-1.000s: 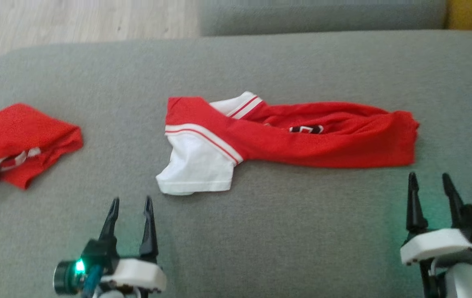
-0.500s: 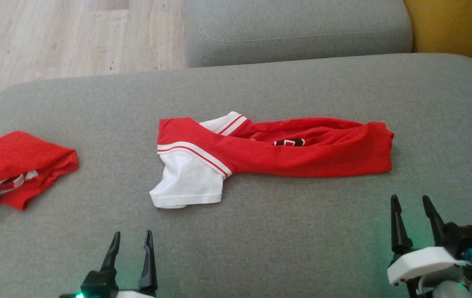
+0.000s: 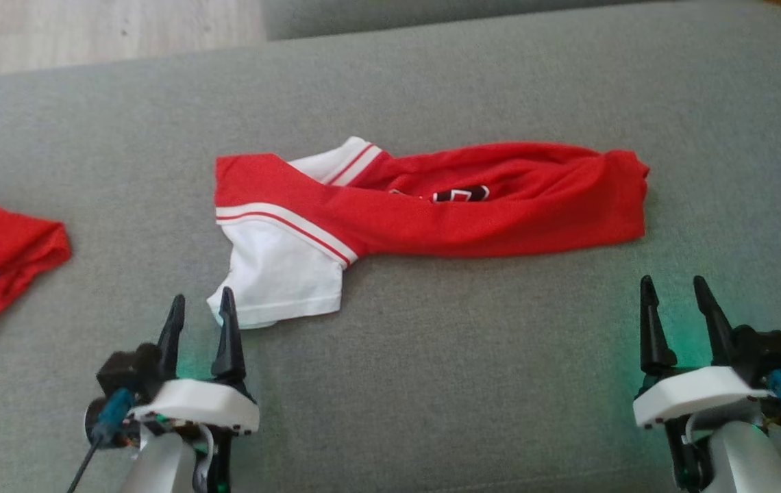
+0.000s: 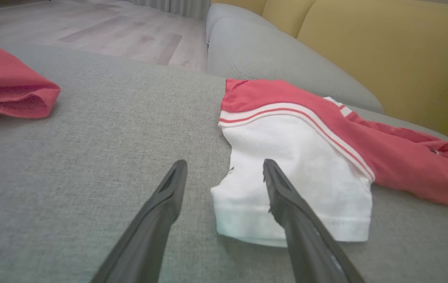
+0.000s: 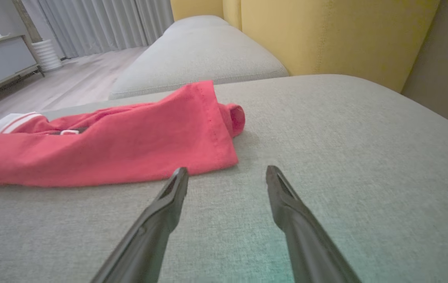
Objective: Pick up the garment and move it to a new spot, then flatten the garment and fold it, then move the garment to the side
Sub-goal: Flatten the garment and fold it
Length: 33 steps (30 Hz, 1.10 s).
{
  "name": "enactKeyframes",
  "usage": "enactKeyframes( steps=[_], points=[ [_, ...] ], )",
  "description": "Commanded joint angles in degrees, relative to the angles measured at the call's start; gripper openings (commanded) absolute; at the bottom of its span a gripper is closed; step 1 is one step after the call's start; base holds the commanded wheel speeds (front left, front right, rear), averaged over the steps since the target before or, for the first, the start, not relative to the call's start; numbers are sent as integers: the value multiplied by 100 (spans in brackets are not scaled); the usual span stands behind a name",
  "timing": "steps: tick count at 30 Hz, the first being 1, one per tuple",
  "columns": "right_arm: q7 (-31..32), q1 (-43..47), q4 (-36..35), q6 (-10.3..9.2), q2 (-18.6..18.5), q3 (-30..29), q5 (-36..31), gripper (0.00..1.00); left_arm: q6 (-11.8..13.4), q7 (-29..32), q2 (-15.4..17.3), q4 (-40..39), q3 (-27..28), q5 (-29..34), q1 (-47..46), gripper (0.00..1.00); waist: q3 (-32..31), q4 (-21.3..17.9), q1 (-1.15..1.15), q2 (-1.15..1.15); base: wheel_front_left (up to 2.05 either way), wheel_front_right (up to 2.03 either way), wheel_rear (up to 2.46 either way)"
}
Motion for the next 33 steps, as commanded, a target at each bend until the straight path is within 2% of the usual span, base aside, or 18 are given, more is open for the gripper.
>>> enactKeyframes(
  steps=[1, 8, 15, 16, 17, 18, 19, 22, 25, 29, 33],
  points=[
    [-36, -162, -167, -3, -31, 96, 17, 100, -52, -31, 52, 89, 233, 91, -264, 100, 229, -146, -2, 0, 0, 0, 0],
    [-36, -260, -145, -3, -30, 131, 34, 100, 76, -31, 52, 722, 314, 457, -482, 100, 356, -232, -2, 0, 0, 0, 0],
    [-36, -317, -140, -3, -30, 166, 72, 100, 79, -31, 52, 903, -65, 491, -513, 100, 390, -197, -2, 0, 0, 0, 0],
    [-36, -321, -134, -3, -30, 180, 73, 100, 97, -31, 52, 916, -137, 481, -518, 95, 388, -191, -2, 0, 0, 0, 0],
    [-36, -327, -128, -3, -30, 193, 77, 100, 121, -31, 52, 921, -190, 457, -524, 80, 388, -188, -2, 0, 0, 0, 0],
    [-36, -336, -122, -3, -30, 203, 81, 100, 146, -31, 52, 920, -236, 431, -526, 52, 385, -186, -2, 0, 0, 0, 0],
    [-36, -353, -114, -3, -30, 216, 93, 100, 169, -31, 52, 916, -319, 357, -510, 0, 384, -180, -2, 0, 0, 0, 0],
    [-36, -367, -104, -3, -30, 203, 108, 100, 165, -31, 52, 915, -420, 260, -509, 0, 382, -154, -2, 0, 0, 0, 0],
    [-36, -363, -82, -3, -30, 53, 149, 100, 289, -31, 52, 654, -351, 306, -511, 0, 364, -80, -2, 0, 0, 0, 0],
    [-36, -392, -17, -3, -30, -209, 166, 100, 483, -31, 52, -113, -135, 459, -335, 0, 301, 104, -2, 0, 0, 0, 0],
    [-36, -407, 121, -3, -30, -407, 172, 100, 539, -31, 52, -831, -68, 475, 34, 0, 213, 366, -2, 0, 0, 0, 0]
  ],
)
